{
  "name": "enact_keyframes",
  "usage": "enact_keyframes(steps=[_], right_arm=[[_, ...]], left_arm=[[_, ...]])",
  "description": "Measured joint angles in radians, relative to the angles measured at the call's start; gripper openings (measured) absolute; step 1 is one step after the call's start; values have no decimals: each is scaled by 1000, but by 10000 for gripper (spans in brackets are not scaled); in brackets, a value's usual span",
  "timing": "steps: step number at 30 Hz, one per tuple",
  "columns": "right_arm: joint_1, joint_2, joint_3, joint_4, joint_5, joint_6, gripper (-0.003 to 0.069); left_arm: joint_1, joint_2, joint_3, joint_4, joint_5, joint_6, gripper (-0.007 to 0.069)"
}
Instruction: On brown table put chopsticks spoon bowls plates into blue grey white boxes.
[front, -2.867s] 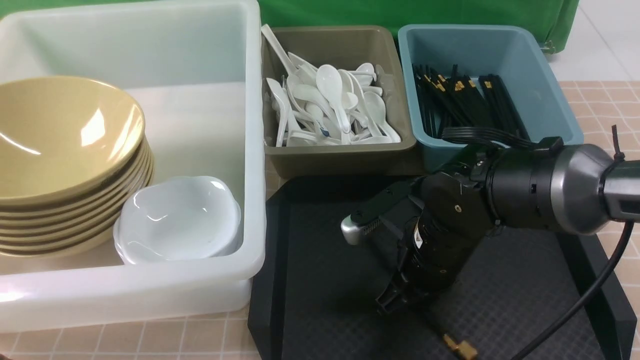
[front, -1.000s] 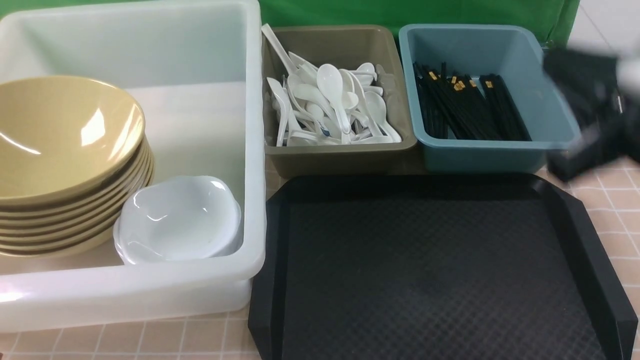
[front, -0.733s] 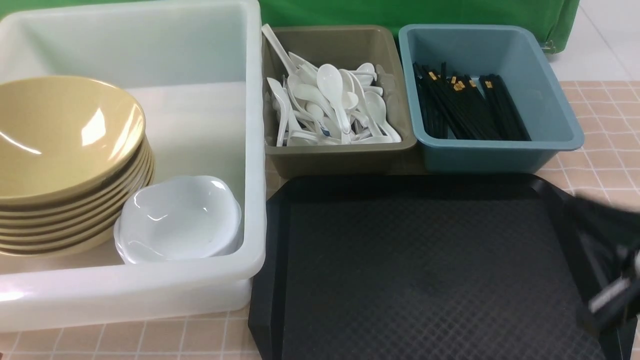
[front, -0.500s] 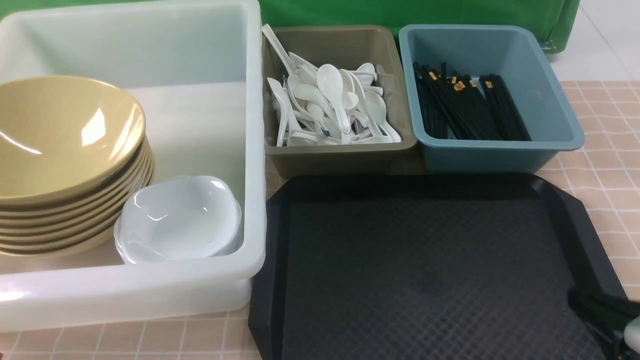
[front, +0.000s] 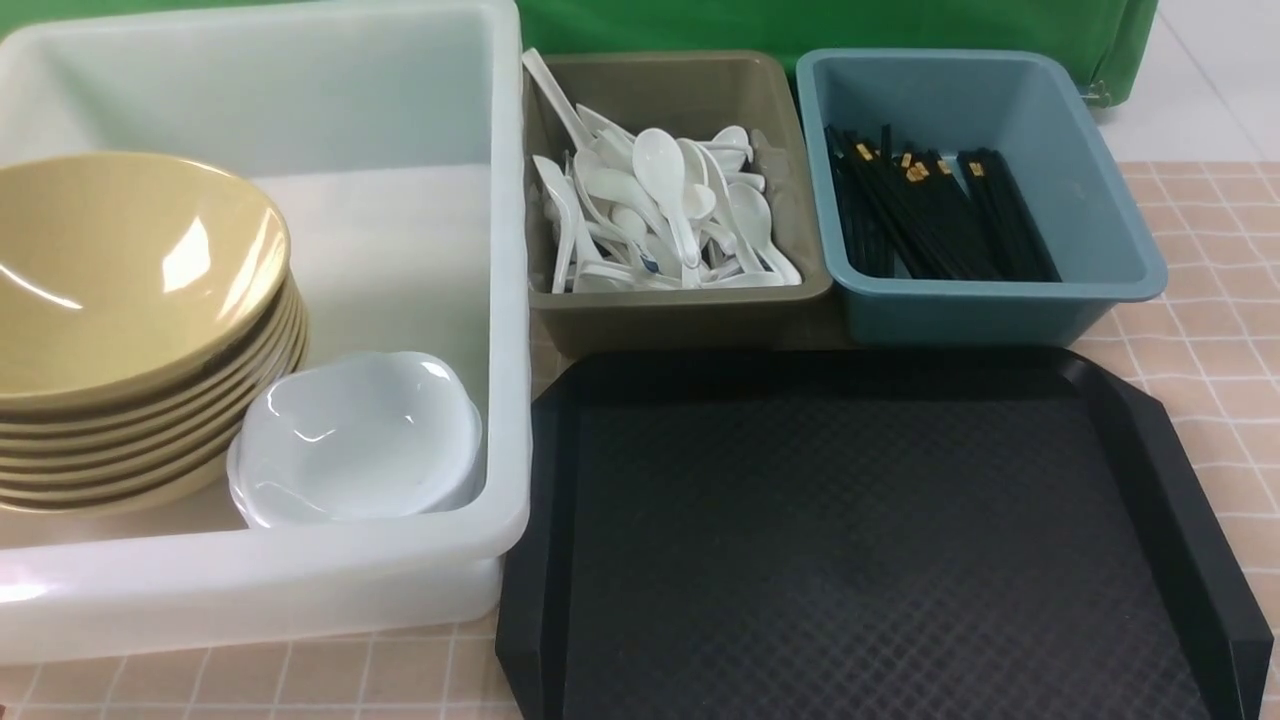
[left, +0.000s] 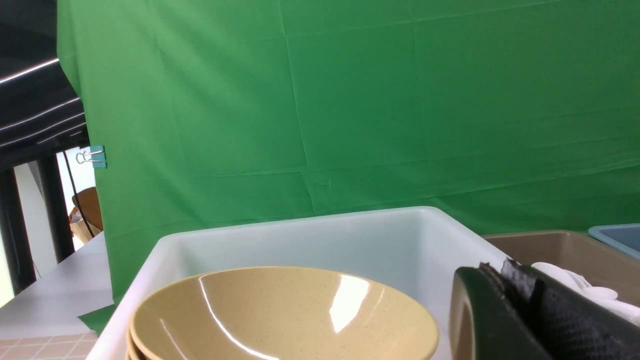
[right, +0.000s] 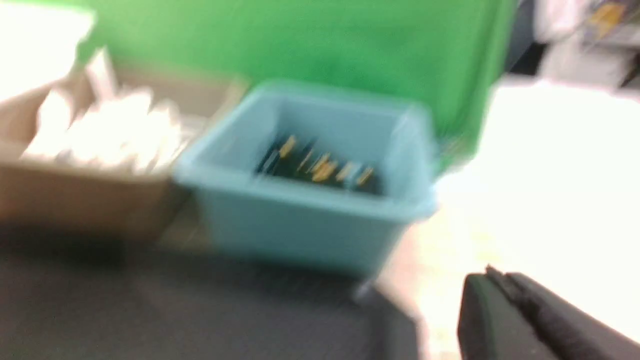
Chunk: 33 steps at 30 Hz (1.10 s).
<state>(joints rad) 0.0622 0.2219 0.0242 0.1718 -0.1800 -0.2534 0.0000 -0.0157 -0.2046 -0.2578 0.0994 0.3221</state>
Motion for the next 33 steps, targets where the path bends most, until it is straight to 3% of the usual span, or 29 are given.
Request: enact_keyframes(steps=[3, 8, 13, 15, 19, 33], right_arm=[[-90, -124, 0, -38, 163, 27, 46], [-139, -224, 3, -189, 465, 229, 47], [-140, -233, 4, -204, 482, 231, 48], [-140, -233, 4, -204, 484, 155, 48], [-140, -233, 4, -201, 484, 120, 48], [-141, -233, 4, -200, 484, 118, 48]], left_arm=[[0, 0, 0, 0, 0, 0, 4], [0, 0, 0, 0, 0, 0, 4], [0, 0, 0, 0, 0, 0, 4], [0, 0, 0, 0, 0, 0, 4], [0, 0, 0, 0, 0, 0, 4], [0, 0, 0, 0, 0, 0, 4]])
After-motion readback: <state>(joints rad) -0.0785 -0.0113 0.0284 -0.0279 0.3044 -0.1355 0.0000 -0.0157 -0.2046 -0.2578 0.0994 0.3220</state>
